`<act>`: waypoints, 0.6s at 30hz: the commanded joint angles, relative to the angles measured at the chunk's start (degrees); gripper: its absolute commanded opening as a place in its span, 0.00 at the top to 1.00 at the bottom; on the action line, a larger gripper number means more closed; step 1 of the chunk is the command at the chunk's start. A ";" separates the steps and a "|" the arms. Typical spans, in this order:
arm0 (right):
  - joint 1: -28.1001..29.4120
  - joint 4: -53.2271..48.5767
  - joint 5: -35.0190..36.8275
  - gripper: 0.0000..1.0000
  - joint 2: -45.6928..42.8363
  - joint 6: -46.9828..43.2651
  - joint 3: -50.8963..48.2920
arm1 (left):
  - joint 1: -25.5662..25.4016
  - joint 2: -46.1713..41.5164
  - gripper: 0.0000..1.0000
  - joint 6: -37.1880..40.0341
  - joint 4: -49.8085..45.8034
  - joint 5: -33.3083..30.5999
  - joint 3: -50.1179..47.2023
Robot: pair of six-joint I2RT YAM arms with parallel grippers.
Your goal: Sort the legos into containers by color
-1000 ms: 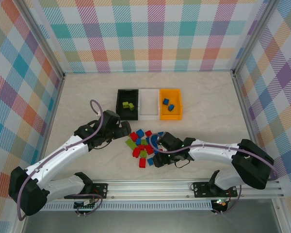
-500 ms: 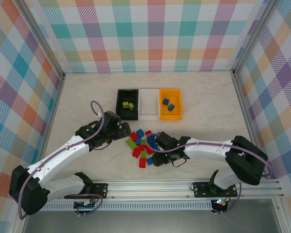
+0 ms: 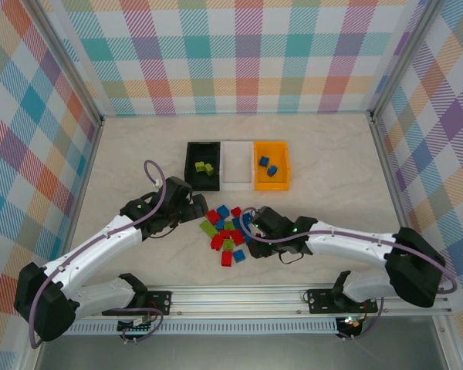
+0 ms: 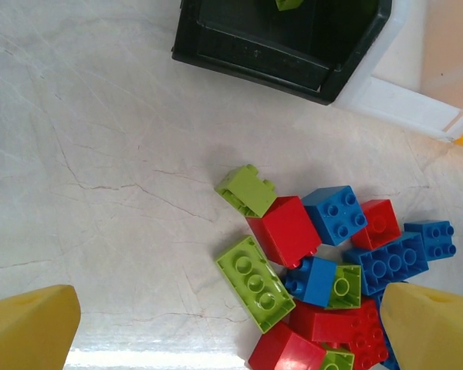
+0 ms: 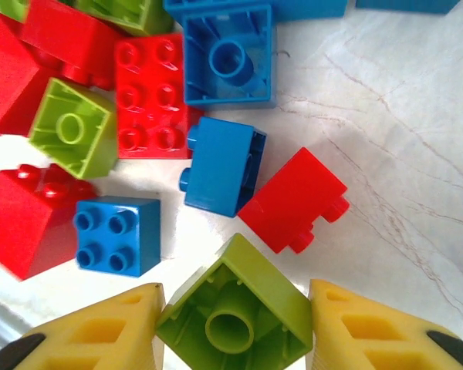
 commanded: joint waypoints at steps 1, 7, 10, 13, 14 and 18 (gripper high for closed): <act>-1.04 -3.63 -0.64 0.60 -2.03 -3.08 4.95 | -0.40 -1.19 0.00 -0.01 -2.20 -2.22 -1.38; -8.64 1.22 -7.59 0.61 8.81 -10.23 21.56 | -0.34 -4.10 0.00 -1.79 -3.21 -2.64 -4.12; -12.07 2.41 -11.34 0.62 19.51 -11.87 33.56 | -0.32 -5.92 0.00 -2.45 -3.69 -2.38 -5.54; -14.91 1.46 -14.00 0.62 29.89 -12.30 45.95 | -0.29 -6.93 0.00 -2.38 -3.73 -1.25 -6.53; -15.21 0.31 -14.29 0.62 33.03 -12.81 49.99 | -0.30 -7.07 0.00 -2.20 -3.55 -0.89 -6.76; -16.01 -6.43 -14.14 0.60 46.45 -14.22 67.63 | -0.31 -7.14 0.00 -1.49 -3.08 0.41 -7.21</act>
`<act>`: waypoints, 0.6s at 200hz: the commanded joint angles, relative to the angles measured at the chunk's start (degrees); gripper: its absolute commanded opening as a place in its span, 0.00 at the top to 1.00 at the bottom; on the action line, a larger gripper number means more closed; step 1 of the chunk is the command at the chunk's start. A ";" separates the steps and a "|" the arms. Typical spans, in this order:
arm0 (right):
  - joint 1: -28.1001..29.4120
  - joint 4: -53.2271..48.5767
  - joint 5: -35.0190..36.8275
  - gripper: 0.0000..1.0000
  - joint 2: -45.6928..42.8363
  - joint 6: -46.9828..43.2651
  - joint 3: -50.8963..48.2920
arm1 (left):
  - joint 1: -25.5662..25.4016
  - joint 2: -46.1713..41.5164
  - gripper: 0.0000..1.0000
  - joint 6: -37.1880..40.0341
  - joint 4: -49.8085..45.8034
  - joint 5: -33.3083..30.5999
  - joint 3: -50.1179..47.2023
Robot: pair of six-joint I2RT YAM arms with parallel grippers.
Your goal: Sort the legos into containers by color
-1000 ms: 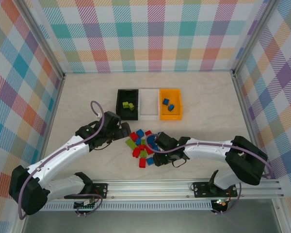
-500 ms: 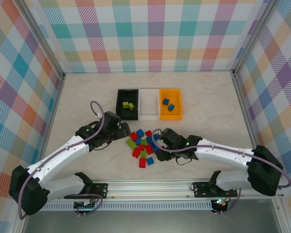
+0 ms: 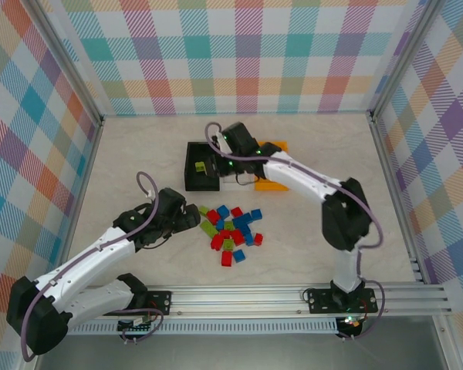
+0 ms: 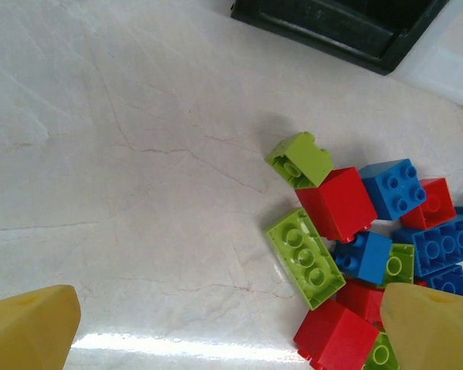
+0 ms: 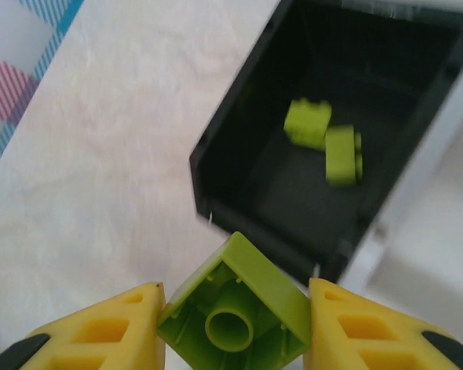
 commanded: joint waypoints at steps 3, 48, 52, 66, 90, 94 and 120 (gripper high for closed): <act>-0.88 -8.51 -1.92 0.59 9.80 -2.66 14.60 | -0.32 -0.56 0.00 0.31 -0.89 1.35 -0.58; -2.07 -14.20 -1.52 0.43 21.41 -1.26 32.31 | -0.31 1.81 0.00 1.23 1.42 3.94 -0.96; -2.21 -14.31 -1.79 0.41 22.00 -1.03 33.48 | -0.30 2.09 0.00 1.32 1.65 4.12 -0.96; -2.50 -14.63 -2.62 0.34 23.24 -0.34 36.88 | -0.32 2.93 0.00 1.74 2.25 5.05 -1.02; -2.77 -16.28 -2.99 0.31 23.20 -0.27 40.88 | -0.32 4.04 0.00 2.87 3.57 7.24 -0.82; -2.78 -16.47 -3.04 0.31 22.70 -0.48 40.87 | -0.32 4.26 0.00 3.11 3.85 7.81 -0.76; -2.77 -14.24 -3.08 0.32 15.39 -0.87 31.62 | -1.50 6.44 0.05 5.00 5.97 11.79 -0.21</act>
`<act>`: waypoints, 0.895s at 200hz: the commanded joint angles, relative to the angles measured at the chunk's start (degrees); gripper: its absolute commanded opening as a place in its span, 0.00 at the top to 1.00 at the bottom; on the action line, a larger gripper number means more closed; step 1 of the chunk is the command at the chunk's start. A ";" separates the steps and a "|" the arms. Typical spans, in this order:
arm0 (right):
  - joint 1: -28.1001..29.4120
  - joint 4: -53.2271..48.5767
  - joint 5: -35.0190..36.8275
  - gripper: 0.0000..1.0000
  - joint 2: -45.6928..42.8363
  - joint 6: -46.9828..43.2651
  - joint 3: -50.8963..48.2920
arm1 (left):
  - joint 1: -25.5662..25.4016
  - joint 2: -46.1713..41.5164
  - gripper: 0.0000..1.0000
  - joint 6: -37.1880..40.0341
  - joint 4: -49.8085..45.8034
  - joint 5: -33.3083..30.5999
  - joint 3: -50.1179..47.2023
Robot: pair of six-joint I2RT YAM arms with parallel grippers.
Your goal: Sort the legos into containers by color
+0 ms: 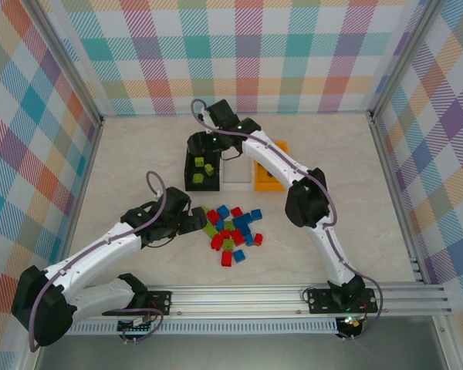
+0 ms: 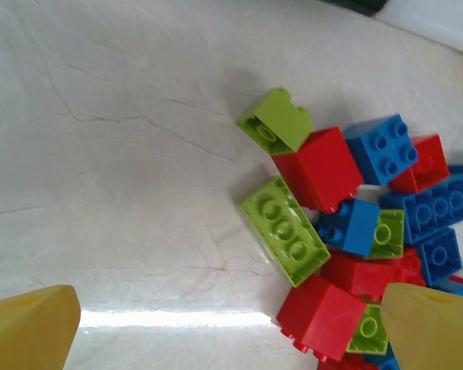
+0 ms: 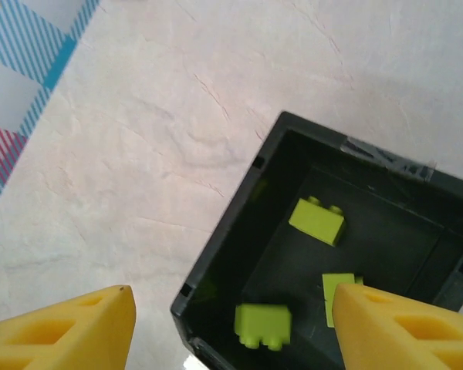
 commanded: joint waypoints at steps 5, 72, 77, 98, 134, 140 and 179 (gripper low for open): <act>-0.42 2.19 -1.33 0.32 -10.29 0.13 -10.65 | -1.94 2.37 0.07 2.92 2.87 4.93 0.06; -1.79 18.95 -0.54 0.33 -37.69 2.67 -52.41 | -12.16 15.55 0.21 6.87 4.31 3.65 4.29; -1.96 19.20 -0.46 0.33 -39.01 2.89 -54.01 | -12.65 16.50 0.22 7.23 4.31 3.34 4.68; -2.52 20.80 0.22 0.33 -45.03 3.61 -61.55 | -13.64 20.62 0.32 9.00 3.46 2.29 6.48; -4.00 21.97 0.94 0.33 -51.90 4.76 -69.86 | -13.74 27.23 0.44 10.15 2.42 1.28 8.70; -4.20 22.01 0.95 0.33 -52.54 4.79 -70.48 | -13.76 28.04 0.45 10.21 2.46 1.15 8.90; -5.23 22.17 1.13 0.33 -55.13 5.22 -72.94 | -13.82 31.64 0.52 10.83 0.66 -0.24 11.43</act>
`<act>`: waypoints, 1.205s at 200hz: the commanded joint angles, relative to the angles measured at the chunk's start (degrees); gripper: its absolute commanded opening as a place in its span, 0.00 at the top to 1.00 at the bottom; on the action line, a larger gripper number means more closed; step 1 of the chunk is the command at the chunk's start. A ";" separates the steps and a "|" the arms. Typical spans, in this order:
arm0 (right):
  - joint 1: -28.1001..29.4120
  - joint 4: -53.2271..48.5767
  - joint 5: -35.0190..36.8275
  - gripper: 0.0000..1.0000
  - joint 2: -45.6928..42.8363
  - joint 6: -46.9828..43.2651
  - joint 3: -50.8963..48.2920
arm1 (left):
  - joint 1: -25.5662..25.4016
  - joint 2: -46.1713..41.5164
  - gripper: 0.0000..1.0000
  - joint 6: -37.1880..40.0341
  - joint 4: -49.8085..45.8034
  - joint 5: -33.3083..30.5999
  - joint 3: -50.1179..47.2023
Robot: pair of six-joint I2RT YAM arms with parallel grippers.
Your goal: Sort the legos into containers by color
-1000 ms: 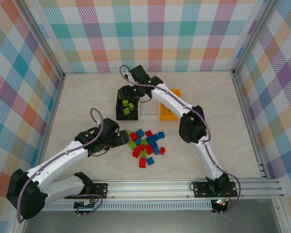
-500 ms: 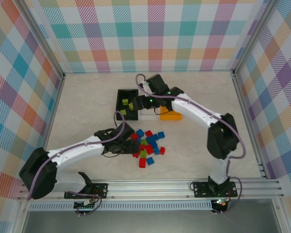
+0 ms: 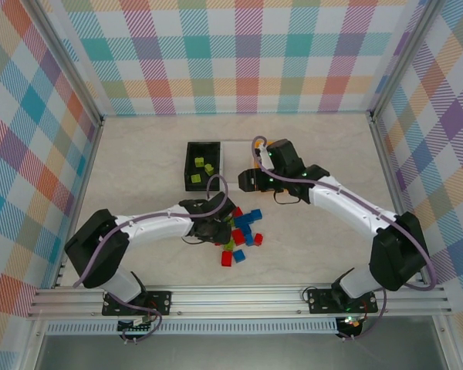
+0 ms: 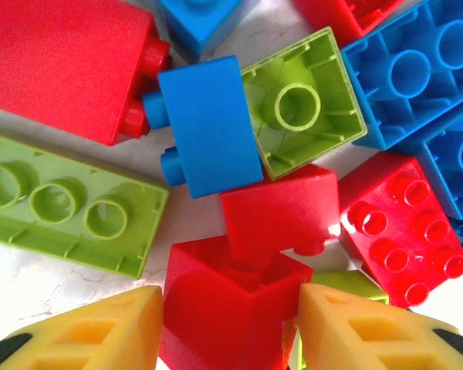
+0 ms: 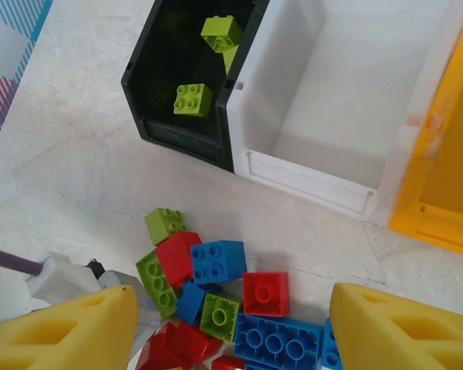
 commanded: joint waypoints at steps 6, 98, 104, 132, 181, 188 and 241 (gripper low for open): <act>-0.77 2.30 0.50 0.33 -2.52 1.12 -1.27 | -0.39 3.33 0.50 1.32 -4.49 -2.63 0.90; -2.11 3.17 0.32 0.33 -4.48 1.54 -3.35 | -1.51 3.36 0.61 0.75 -6.41 -5.68 1.40; -2.16 3.19 0.32 0.32 -4.69 1.58 -3.51 | -1.66 2.70 0.64 0.61 -7.00 -5.97 1.87; -2.58 3.45 0.68 0.32 -6.20 1.91 -4.86 | -1.97 -3.83 0.66 -0.35 -8.94 -6.89 5.08; -3.44 5.24 3.41 0.30 -10.32 3.16 -10.86 | 5.84 0.06 0.66 2.54 -7.54 -8.20 21.38; -3.45 5.28 3.57 0.31 -10.83 3.31 -11.73 | 7.05 2.56 0.66 3.13 -6.92 -8.48 24.31; -3.60 3.81 2.59 0.28 -14.53 3.97 -15.51 | 11.62 26.80 0.68 6.37 -13.52 -13.45 51.44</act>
